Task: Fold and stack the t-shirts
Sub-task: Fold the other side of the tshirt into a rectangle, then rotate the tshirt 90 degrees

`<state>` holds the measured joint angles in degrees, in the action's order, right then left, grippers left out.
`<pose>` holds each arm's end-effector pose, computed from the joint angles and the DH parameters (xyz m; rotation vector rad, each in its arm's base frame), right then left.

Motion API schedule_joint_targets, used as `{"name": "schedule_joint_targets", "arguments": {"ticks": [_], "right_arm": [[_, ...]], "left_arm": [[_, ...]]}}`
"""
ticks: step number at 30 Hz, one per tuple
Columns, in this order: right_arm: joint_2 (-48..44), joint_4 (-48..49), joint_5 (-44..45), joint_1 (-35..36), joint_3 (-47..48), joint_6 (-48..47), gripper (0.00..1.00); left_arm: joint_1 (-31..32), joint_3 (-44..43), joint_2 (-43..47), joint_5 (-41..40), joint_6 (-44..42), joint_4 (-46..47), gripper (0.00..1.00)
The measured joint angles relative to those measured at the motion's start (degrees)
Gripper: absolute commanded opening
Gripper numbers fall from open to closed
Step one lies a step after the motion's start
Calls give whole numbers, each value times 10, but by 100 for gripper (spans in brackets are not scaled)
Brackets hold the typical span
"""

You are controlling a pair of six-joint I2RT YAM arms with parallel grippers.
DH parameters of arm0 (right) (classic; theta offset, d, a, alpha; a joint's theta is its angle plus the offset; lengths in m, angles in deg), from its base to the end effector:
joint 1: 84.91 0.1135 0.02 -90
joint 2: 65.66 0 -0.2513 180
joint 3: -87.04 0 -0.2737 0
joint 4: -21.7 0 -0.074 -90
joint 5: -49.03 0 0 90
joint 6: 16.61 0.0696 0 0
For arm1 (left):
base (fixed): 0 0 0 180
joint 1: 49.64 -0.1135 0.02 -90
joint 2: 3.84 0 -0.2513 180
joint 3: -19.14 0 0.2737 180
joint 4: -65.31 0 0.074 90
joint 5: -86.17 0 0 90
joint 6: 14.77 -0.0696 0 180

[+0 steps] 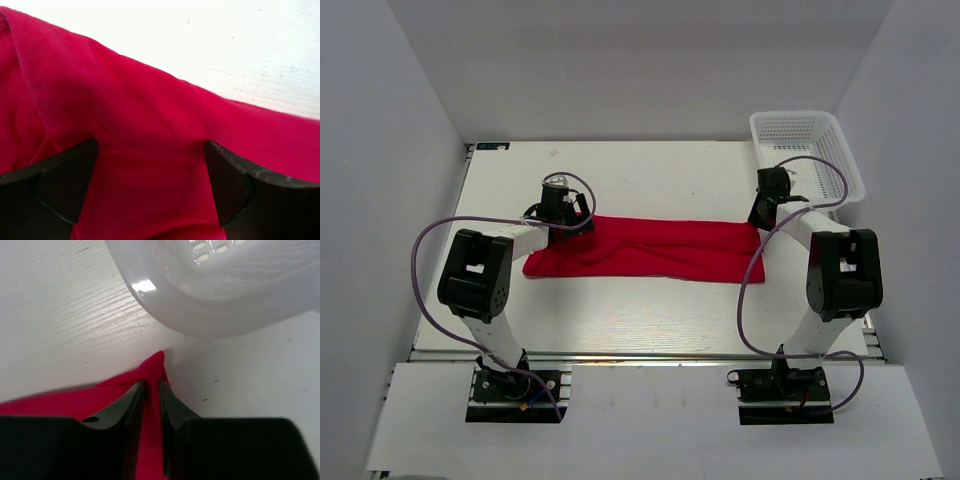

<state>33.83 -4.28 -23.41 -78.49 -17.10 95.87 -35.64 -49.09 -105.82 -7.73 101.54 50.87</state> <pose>0.4030 0.0242 0.1448 0.4672 2.3418 -0.1377 0.3848 -0.0911 0.1004 -0.2912 2.4060 -0.2415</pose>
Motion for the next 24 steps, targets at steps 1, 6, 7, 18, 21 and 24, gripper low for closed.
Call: {"name": "schedule_joint_targets", "arguments": {"ticks": [1, 6, 7, 18, 21, 24], "right_arm": [[4, -2, -2, -1, 6, -4, 33], [-10, 11, -56, -3, 10, -34, 90], [-20, 18, -78, -3, 7, -43, 90], [-70, 100, -290, 16, -67, -50, 90], [-40, 104, -299, 19, -84, -39, 90], [-20, 96, -283, 19, -99, -29, 90]], "left_arm": [[0, 0, 0, -2, -2, -1, 99], [-4, -3, -1, -13, -8, -8, 99], [-5, -7, -3, -15, -8, -12, 99], [-8, -77, -48, -36, -12, -62, 99], [-10, -113, -74, -43, -13, -76, 99], [-20, -202, -135, -44, -13, -107, 99]]}}
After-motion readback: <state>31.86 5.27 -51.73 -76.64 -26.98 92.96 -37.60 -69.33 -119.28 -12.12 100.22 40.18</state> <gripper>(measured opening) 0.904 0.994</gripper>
